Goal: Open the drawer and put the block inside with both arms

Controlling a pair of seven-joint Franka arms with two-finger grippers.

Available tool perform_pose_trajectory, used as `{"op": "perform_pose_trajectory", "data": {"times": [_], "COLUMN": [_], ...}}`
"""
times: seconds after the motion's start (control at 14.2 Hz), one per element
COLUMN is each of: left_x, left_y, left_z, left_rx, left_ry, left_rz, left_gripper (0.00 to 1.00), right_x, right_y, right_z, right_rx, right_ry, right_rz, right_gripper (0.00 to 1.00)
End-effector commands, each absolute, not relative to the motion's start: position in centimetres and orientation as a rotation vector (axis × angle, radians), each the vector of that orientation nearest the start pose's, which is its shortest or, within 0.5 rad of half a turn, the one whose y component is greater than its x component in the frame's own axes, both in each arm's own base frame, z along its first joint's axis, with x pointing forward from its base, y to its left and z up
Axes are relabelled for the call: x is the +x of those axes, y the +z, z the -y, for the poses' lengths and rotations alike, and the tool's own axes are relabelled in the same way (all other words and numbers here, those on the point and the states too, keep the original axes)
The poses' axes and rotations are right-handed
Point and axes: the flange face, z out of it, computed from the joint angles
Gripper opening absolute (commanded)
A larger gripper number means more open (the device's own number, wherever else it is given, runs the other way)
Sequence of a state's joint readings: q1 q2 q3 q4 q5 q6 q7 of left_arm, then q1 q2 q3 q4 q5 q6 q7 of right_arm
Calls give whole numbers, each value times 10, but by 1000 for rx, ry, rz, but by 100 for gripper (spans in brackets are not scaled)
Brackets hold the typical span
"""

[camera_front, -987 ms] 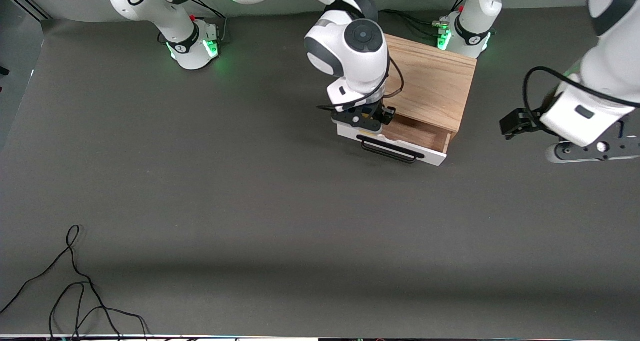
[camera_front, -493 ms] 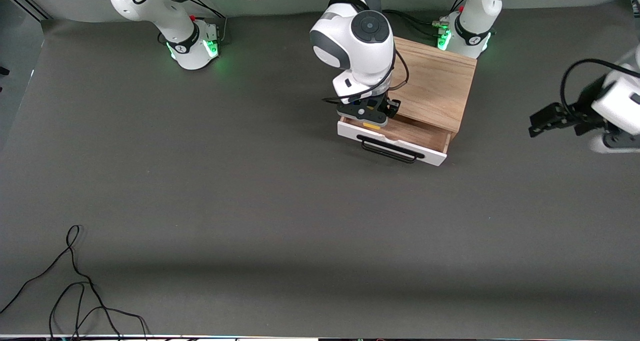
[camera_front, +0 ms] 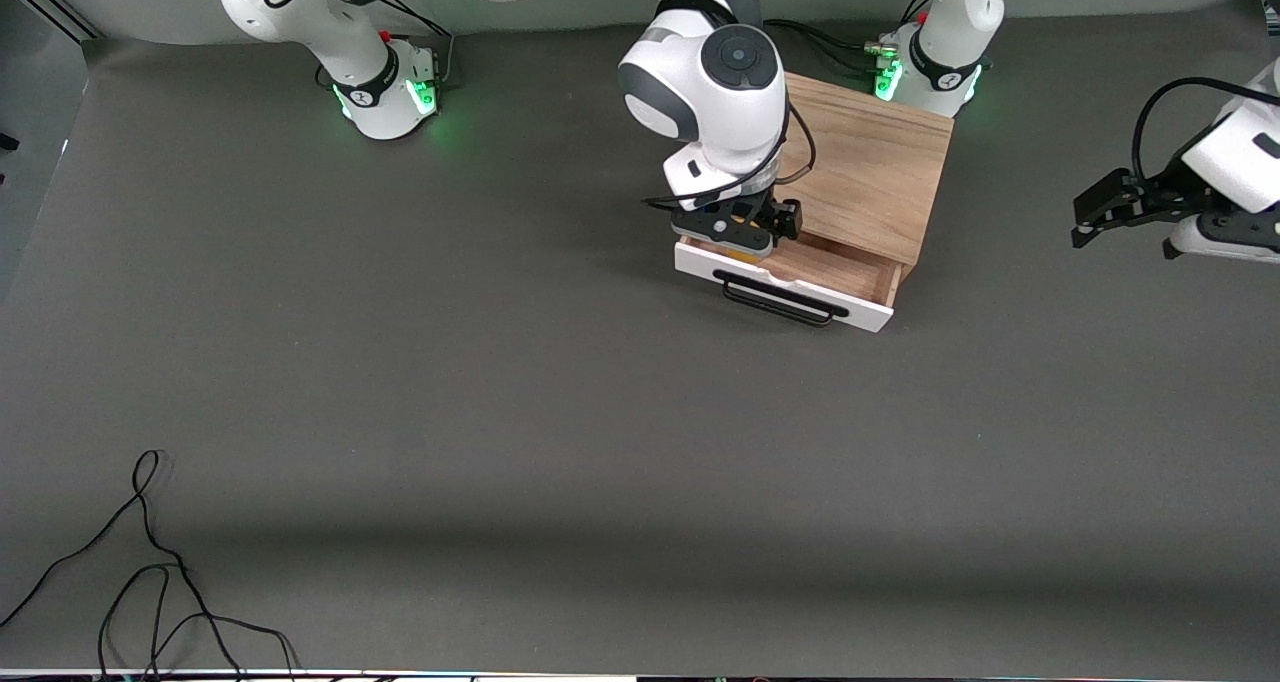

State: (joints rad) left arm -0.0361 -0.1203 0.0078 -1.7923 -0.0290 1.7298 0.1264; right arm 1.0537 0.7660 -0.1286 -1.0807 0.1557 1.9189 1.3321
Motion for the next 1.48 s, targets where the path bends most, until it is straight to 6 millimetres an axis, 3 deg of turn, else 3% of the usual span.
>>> {"op": "perform_pose_trajectory", "data": {"times": [0.0,0.21,0.35,0.49,0.63,0.78,0.99,1.2,1.27,1.41], "left_x": [525,525,525,528,533,548,555,554,553,550], "left_y": [616,620,620,617,617,627,631,630,631,628], "left_z": [24,38,34,33,35,42,45,48,48,49], "left_rx": [-3105,-3031,-3027,-3033,-3053,-3073,-3075,-3076,-3076,-3097], "left_ry": [-116,-57,-51,-54,-58,-79,-14,-9,-10,-4], "left_rz": [-306,-355,-348,-340,-333,-228,-216,-219,-219,-216], "left_gripper": [100,100,100,100,100,100,100,100,100,100], "right_x": [431,462,501,540,576,606,611,584,577,574], "right_y": [391,455,491,522,539,544,557,580,583,591], "right_z": [-627,-585,-528,-456,-379,-303,-209,-110,-88,-69], "right_rx": [-3020,-3023,-3043,-3067,-3072,-3066,-3051,-3013,-3013,-3070], "right_ry": [31,-20,-43,-21,-1,-12,6,-42,-46,-79], "right_rz": [-657,-549,-477,-405,-257,-160,-95,-71,-107,-96], "right_gripper": [100,100,100,100,100,100,100,100,100,100]}}
